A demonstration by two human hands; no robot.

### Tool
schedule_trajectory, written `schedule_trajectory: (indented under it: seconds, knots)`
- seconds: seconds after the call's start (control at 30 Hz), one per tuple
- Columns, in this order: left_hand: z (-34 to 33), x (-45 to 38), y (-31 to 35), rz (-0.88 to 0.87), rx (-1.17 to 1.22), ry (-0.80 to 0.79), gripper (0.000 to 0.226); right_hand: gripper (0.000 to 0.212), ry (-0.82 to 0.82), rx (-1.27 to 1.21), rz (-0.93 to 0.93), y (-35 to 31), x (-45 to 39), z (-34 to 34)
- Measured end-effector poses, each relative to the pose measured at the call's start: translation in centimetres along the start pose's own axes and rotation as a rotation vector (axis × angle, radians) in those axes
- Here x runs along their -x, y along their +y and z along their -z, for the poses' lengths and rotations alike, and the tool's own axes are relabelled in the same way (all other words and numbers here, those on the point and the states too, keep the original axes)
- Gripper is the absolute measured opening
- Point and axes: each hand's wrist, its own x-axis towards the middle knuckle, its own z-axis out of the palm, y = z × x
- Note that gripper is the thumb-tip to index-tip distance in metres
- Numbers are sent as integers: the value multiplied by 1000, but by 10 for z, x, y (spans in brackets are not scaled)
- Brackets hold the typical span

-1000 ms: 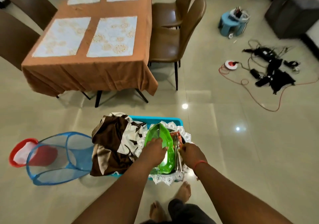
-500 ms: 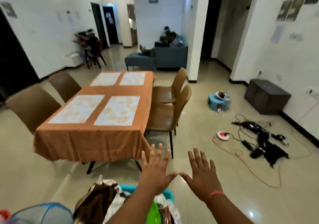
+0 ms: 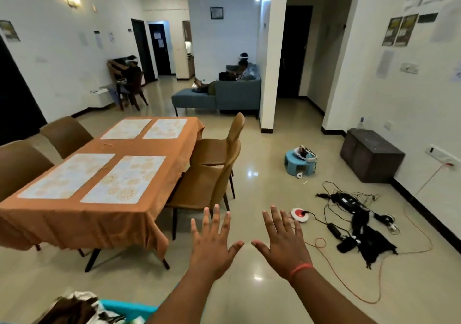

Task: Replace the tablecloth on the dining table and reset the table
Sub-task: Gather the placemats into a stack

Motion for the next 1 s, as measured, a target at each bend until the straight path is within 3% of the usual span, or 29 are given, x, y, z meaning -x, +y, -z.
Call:
schedule_trajectory:
  seconds: [0.2, 0.5, 0.8, 1.0]
  knots:
    - [-11, -47, 36, 4, 7, -11, 84, 87, -11, -48, -1, 47, -38, -6]
    - [-46, -174, 30, 4, 38, 3, 88, 95, -32, -15, 7, 72, -161, -25]
    - [-50, -316, -71, 112, 8, -78, 86, 88, -115, -16, 29, 33, -344, -58]
    - [-73, -359, -146, 277, 84, -43, 81, 87, -156, -30, 221, -27, -445, -92]
